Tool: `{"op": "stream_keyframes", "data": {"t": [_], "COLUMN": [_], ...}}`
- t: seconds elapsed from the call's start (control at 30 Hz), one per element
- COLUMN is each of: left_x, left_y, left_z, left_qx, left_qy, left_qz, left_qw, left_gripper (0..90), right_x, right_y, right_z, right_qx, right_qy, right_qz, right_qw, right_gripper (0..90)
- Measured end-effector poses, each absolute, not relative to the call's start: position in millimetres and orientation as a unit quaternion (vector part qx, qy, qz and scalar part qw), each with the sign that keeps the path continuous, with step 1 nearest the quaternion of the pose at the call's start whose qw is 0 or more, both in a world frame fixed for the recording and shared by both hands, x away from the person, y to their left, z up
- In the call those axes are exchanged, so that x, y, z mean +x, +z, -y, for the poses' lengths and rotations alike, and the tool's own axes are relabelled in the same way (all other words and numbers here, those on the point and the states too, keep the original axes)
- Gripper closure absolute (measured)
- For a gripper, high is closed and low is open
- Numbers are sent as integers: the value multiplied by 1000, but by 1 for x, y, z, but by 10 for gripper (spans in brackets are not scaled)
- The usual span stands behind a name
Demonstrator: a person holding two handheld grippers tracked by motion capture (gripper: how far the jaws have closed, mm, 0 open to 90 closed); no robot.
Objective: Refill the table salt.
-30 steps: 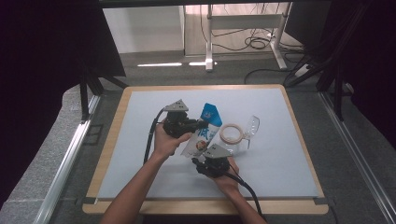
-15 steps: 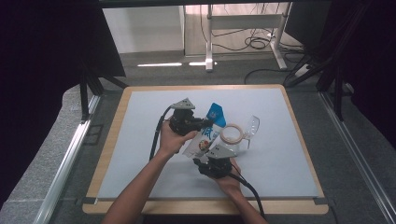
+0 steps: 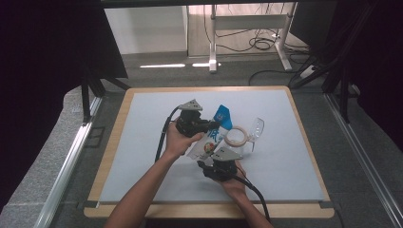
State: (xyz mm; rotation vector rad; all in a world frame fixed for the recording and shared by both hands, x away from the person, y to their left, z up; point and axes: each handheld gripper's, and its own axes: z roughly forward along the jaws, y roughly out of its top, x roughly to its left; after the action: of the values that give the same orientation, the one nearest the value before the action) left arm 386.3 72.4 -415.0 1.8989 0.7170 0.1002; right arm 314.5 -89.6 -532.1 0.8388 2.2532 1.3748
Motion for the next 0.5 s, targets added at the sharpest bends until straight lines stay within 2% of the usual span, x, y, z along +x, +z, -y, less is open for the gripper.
{"op": "stream_keyframes", "data": {"t": [0.5], "left_x": [398], "left_y": [-414], "left_z": [-62], "left_qx": [802], "left_qy": [37], "left_qz": [-298], "left_qw": [516], "left_gripper": [900], "right_x": [316], "right_y": [-530], "right_z": [94], "right_qx": [302], "right_qy": [501], "right_qz": [-791], "right_qw": [182], "right_gripper": [488]}}
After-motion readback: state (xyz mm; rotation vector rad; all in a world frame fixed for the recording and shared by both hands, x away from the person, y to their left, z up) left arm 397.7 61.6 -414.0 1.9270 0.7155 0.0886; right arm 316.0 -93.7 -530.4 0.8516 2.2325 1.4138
